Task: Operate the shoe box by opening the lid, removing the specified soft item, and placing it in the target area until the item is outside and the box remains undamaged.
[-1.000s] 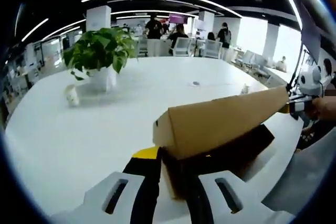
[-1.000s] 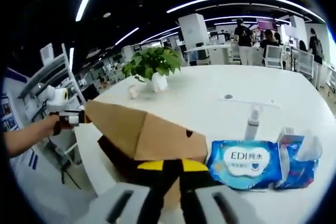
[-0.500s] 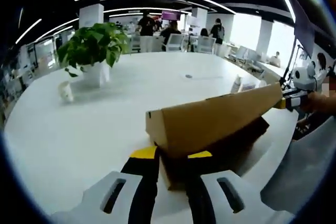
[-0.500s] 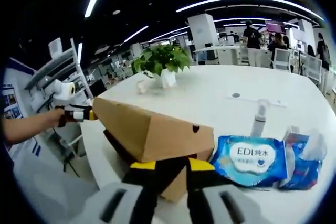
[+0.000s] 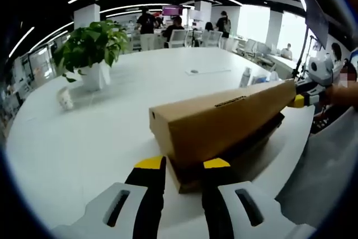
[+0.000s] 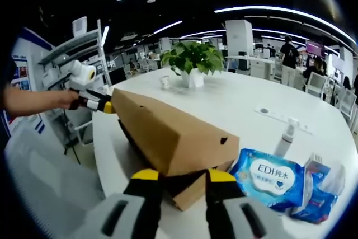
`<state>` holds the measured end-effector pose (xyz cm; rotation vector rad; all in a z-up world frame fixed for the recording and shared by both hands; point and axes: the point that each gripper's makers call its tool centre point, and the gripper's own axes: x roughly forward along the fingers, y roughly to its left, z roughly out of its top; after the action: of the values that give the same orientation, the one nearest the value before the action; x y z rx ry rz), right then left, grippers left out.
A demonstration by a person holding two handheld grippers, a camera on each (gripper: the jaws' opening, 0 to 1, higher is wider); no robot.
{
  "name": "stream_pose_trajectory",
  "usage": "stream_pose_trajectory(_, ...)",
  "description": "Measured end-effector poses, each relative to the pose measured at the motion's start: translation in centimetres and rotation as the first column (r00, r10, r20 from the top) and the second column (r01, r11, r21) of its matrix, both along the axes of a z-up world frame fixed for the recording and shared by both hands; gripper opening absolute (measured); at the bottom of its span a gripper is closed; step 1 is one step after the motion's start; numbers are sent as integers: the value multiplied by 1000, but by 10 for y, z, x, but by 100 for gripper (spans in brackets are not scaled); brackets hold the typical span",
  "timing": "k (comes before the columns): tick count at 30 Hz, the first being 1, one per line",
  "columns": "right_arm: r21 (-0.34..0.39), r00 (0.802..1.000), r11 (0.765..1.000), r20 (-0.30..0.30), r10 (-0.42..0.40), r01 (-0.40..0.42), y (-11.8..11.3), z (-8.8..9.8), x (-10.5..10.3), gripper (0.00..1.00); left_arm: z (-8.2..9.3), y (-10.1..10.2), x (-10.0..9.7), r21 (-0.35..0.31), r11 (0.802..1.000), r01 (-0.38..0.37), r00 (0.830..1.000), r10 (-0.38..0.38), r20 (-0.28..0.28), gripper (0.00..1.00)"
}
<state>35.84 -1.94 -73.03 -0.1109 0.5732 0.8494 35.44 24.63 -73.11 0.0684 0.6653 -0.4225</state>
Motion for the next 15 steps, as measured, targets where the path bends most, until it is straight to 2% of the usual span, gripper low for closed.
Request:
stream_pose_trajectory(11,-60,999,997,20,41,-40,2,-12,-5,30,-13,-3,-7,30,999,33,999,-33,-16,29)
stream_pose_trajectory(15,-61,998,997,18,54,-53,3,-15,-7,33,-16,-4,-8,33,999,38,999,-38,-21,31)
